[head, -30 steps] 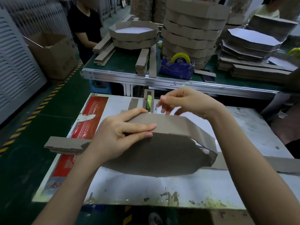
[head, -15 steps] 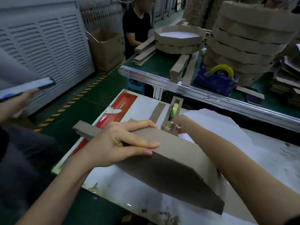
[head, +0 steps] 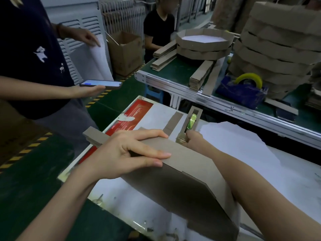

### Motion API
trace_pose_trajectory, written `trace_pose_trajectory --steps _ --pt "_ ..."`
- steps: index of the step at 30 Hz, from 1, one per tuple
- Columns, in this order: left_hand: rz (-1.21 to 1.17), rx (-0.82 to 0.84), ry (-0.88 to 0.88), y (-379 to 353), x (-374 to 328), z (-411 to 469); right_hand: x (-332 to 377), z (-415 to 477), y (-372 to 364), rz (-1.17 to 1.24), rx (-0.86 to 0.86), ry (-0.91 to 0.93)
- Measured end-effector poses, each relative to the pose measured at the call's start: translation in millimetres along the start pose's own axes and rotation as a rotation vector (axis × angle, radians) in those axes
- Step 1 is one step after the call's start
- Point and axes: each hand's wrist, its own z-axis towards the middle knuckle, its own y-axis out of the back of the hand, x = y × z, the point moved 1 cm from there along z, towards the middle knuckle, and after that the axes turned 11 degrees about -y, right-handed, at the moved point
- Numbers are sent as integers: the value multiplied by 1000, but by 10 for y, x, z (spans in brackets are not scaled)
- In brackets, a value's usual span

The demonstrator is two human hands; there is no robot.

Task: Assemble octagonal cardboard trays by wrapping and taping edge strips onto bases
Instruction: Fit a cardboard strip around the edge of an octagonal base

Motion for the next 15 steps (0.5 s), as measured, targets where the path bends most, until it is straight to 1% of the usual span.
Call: trace_pose_trajectory --steps 1,3,4,9,11,13,15 --pt "2 2 3 2 -2 3 -23 53 -4 152 -42 -45" --pt "3 5 5 -2 -8 3 -74 166 -18 130 -123 -63" --pt "4 7 4 -5 -13 3 -63 189 -10 132 -135 -30" --pt "4 18 17 10 -7 -4 -69 179 -15 148 -123 81" --pt "-2 17 21 26 7 -7 -137 247 -10 22 -155 124" --pt "-1 15 16 30 25 -1 -225 297 13 -195 -240 158" --pt "-5 16 13 30 48 8 -256 265 56 -323 -259 123"
